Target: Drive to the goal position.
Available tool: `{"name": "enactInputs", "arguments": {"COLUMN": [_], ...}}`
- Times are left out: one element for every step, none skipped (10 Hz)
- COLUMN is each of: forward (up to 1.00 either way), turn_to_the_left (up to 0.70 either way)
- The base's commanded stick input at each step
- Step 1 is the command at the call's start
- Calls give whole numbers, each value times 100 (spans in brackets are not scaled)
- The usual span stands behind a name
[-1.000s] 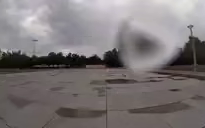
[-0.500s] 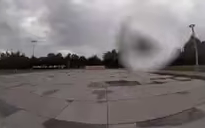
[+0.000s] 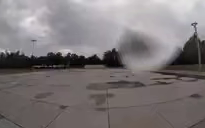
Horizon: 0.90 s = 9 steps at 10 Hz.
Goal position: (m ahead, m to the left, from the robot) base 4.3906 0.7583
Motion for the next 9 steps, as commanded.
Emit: {"name": "enactInputs", "arguments": {"forward": [70,70,70,70,70,70,70,70,70], "turn_to_the_left": [0,0,0,0,0,0,0,0,0]}}
